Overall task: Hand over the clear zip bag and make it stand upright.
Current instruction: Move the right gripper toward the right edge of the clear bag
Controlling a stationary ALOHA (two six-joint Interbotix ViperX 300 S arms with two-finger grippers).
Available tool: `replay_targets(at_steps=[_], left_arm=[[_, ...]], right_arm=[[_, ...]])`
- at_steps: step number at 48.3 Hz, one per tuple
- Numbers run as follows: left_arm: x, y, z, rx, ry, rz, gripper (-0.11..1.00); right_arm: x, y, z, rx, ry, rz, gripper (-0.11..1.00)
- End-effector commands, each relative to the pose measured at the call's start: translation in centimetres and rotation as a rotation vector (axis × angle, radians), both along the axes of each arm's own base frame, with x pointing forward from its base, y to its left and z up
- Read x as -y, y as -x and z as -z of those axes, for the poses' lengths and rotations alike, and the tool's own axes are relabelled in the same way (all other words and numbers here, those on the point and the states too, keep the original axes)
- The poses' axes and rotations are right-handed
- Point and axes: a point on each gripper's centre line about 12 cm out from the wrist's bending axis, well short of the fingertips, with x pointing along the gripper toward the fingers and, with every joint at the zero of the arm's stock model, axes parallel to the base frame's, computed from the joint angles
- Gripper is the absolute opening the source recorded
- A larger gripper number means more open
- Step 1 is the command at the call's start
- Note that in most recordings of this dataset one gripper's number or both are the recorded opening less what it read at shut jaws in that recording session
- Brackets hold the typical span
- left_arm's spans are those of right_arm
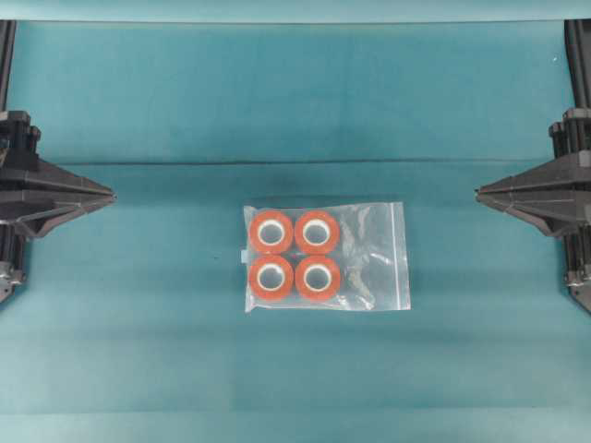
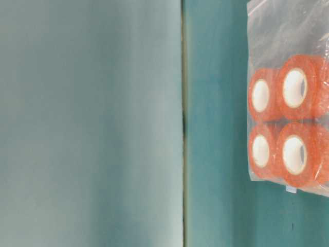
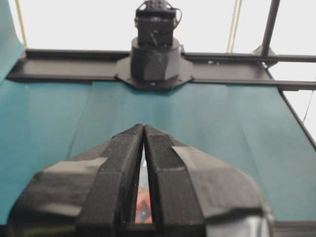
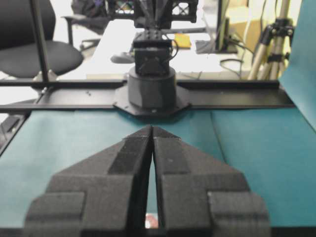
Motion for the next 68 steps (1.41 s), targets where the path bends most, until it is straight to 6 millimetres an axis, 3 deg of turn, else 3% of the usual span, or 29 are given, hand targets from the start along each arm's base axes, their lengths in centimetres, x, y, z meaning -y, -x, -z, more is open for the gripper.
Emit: replay_targets(at_steps=[1, 4, 8, 19, 35, 43, 53, 60, 68], left_arm=[[0.0, -0.6, -0.6, -0.009, -0.003, 0.001, 0.14], [0.0, -1.0, -0.9, -0.021, -0.006, 0.003, 0.09], [0.1, -1.8, -1.3, -0.048, -0.017, 0.006, -0.01], [0.2, -3.4, -1.5, -0.123, -0.028, 0.008, -0.01], [0.2, -5.5, -1.1, -0.187, -0.024, 0.008, -0.01], [0.4, -5.9, -0.8, -0.205, -0.017, 0.017, -0.01], [0.5, -6.0, -0.7, -0.219, -0.022, 0.021, -0.01], [0.5, -6.1, -0.7, -0.222, -0.010, 0.020, -0.01], [0.5, -6.7, -0.8, -0.231, 0.063, 0.018, -0.01]], right_arm=[[0.0, -0.2, -0.1, -0.002, -0.009, 0.002, 0.09], [0.2, -0.4, 0.1, -0.036, -0.077, 0.011, 0.11], [0.4, -0.7, 0.4, -0.101, -0.202, 0.023, 0.01], [0.5, -1.5, 1.8, -0.247, -0.600, 0.054, 0.00], [0.7, -4.0, 7.1, -0.464, -1.049, 0.204, 0.00], [1.1, -4.7, 9.5, -0.494, -1.199, 0.298, 0.00], [1.3, -5.4, 11.1, -0.529, -1.231, 0.345, 0.01], [1.3, -5.6, 12.1, -0.555, -1.262, 0.380, 0.17], [1.3, -5.8, 13.0, -0.577, -1.290, 0.409, 0.62]])
